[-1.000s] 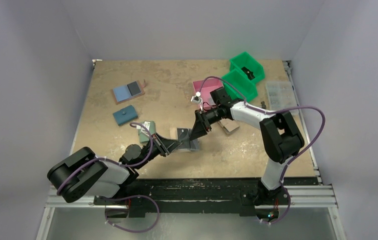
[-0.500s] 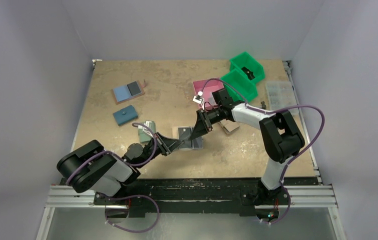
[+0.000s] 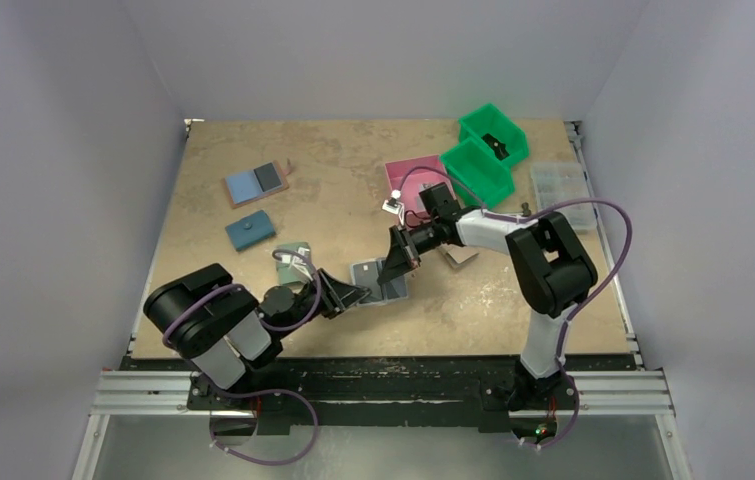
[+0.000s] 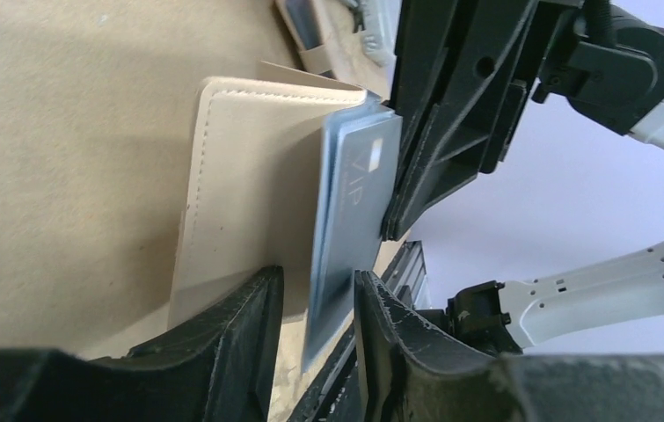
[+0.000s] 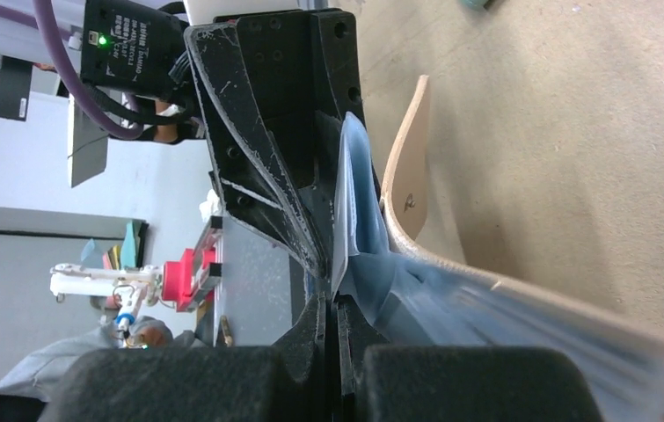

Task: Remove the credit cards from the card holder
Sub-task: Remove the credit card from the card holder.

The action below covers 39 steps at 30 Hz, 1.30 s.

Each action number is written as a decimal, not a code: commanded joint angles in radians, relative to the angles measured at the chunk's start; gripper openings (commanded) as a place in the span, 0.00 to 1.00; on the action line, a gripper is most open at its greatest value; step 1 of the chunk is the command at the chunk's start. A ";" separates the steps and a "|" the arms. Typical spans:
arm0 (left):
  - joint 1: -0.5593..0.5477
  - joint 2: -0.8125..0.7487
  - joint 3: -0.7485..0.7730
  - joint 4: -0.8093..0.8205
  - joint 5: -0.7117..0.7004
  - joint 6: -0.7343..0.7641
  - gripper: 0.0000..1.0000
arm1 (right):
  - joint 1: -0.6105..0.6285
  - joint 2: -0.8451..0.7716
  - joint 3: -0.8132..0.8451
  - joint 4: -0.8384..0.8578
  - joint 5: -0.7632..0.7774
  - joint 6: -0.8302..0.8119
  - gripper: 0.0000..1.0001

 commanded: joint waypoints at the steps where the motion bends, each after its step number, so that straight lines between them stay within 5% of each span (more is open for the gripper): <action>1: 0.029 0.038 -0.020 0.300 0.031 -0.015 0.39 | 0.000 0.012 0.023 -0.033 0.001 -0.051 0.00; 12: 0.104 0.065 -0.031 0.300 0.101 -0.015 0.34 | -0.009 0.086 0.052 -0.138 0.091 -0.143 0.00; 19: 0.125 0.145 -0.018 0.299 0.145 -0.019 0.00 | -0.016 0.109 0.059 -0.160 0.108 -0.148 0.00; 39: 0.201 0.197 -0.071 0.299 0.166 0.006 0.00 | -0.077 0.154 0.099 -0.309 0.153 -0.293 0.00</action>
